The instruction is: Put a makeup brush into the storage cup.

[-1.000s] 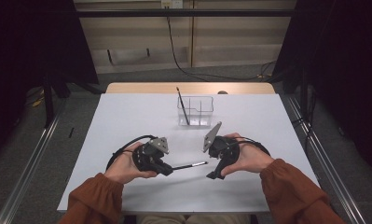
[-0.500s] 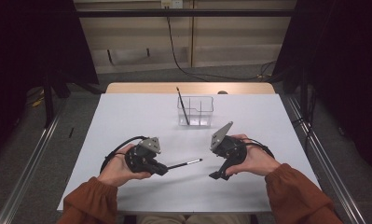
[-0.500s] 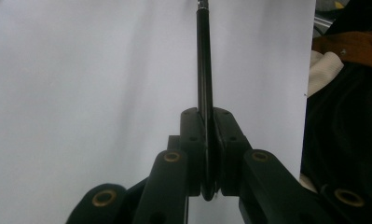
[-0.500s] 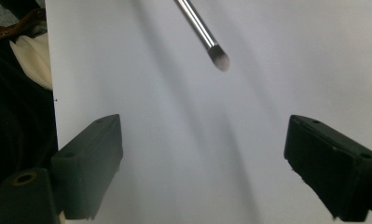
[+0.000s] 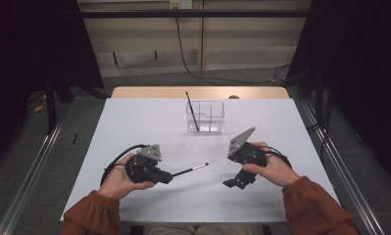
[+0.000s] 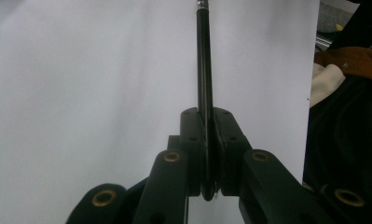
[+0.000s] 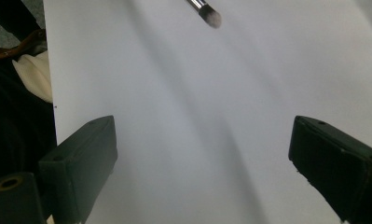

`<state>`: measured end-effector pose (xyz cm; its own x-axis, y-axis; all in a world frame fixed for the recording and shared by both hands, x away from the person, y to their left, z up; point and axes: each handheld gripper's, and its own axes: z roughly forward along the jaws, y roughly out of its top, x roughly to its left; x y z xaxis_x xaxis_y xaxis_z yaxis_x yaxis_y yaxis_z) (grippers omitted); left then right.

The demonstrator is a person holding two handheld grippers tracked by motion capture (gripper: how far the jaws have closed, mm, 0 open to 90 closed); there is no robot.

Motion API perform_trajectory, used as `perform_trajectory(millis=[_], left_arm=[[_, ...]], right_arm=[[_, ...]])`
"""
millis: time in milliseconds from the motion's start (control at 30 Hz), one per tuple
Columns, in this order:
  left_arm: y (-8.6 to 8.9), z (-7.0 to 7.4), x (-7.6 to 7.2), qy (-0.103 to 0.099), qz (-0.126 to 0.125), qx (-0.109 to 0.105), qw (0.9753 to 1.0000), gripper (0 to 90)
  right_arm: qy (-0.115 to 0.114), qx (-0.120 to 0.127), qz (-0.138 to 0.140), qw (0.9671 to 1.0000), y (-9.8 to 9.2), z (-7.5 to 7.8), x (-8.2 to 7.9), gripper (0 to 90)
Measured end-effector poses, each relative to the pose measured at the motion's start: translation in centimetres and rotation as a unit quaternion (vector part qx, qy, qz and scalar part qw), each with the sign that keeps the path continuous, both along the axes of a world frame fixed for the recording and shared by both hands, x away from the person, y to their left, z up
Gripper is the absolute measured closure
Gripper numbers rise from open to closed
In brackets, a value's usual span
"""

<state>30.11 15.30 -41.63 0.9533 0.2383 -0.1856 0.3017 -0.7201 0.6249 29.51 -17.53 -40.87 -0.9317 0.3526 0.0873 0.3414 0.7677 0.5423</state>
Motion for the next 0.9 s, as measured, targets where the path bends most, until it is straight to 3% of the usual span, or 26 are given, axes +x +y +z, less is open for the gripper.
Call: perform_trajectory(millis=[233, 267, 533, 733, 900], left_arm=[[0.6, -0.3, -0.2, 0.004, 0.015, -0.02, 0.9997, 83.9], [0.6, -0.4, -0.4, 0.009, 0.021, -0.032, 0.9992, 83.9], [1.0, -0.8, -0.6, -0.002, 0.029, -0.052, 0.9982, 83.9], [1.2, -0.9, -0.9, -0.006, 0.04, -0.074, 0.9965, 84.0], [1.2, -1.0, -1.2, -0.008, 0.04, -0.085, 0.9955, 84.0]], right_arm=[[-0.006, 0.016, -0.011, 0.9998, -0.8, -0.3, -0.5, 8.0], [-0.009, 0.021, -0.012, 0.9997, -0.9, -0.3, -0.7, 8.1], [-0.018, 0.049, -0.023, 0.9984, -1.4, -0.8, -1.2, 8.1], [-0.022, 0.092, -0.034, 0.9949, -1.7, -1.1, -1.4, 8.1], [-0.036, 0.11, -0.042, 0.9924, -1.6, -1.6, -1.7, 8.2]])
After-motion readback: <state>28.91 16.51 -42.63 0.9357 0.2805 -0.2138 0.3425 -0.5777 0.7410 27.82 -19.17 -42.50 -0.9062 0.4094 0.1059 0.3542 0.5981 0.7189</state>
